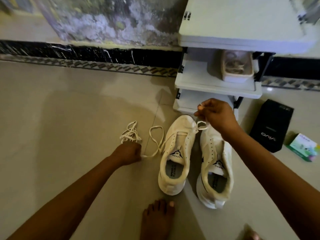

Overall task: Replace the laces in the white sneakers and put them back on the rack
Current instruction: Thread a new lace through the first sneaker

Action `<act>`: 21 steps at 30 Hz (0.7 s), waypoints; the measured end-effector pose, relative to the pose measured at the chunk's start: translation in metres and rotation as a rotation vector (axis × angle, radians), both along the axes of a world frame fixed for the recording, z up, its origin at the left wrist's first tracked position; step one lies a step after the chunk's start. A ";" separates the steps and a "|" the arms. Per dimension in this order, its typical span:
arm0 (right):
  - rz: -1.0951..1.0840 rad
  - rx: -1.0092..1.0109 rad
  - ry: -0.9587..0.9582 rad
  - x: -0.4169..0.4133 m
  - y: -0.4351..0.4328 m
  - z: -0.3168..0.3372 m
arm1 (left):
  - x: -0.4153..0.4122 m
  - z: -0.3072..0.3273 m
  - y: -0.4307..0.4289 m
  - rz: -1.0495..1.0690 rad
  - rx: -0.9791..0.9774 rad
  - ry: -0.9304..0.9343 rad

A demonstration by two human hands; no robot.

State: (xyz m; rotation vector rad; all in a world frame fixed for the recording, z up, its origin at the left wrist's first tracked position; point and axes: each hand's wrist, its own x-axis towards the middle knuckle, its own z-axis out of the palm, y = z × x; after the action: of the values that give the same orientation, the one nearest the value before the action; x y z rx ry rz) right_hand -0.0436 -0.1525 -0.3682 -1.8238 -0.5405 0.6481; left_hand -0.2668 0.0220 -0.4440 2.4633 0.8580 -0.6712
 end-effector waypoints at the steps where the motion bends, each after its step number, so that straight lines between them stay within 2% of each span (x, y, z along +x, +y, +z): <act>1: 0.025 -0.012 -0.010 -0.002 0.001 0.004 | 0.000 0.012 0.003 0.112 -0.081 -0.096; 3: 0.069 -0.058 -0.118 -0.003 0.002 0.018 | 0.012 0.050 0.004 0.335 -0.257 -0.355; 5: 0.083 -0.066 -0.215 -0.003 0.005 0.045 | 0.024 0.099 -0.003 0.360 -0.394 -0.516; 10: -0.001 0.108 -0.131 -0.003 0.010 0.132 | 0.062 0.207 -0.017 0.387 -0.678 -0.766; 13: -0.049 0.176 -0.221 0.000 0.011 0.185 | 0.078 0.266 -0.024 0.338 -0.683 -0.898; 19: -0.073 0.342 -0.323 -0.010 0.005 0.284 | 0.092 0.373 -0.040 0.365 -0.442 -1.181; 21: -0.076 0.410 -0.310 -0.015 0.004 0.311 | 0.092 0.404 -0.046 0.343 -0.415 -1.273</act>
State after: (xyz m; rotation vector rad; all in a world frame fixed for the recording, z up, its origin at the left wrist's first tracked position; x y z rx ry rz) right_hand -0.0589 -0.1486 -0.0569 -1.5499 -0.7453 0.1811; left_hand -0.1751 -0.0245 -0.0397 1.7378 0.4794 0.7342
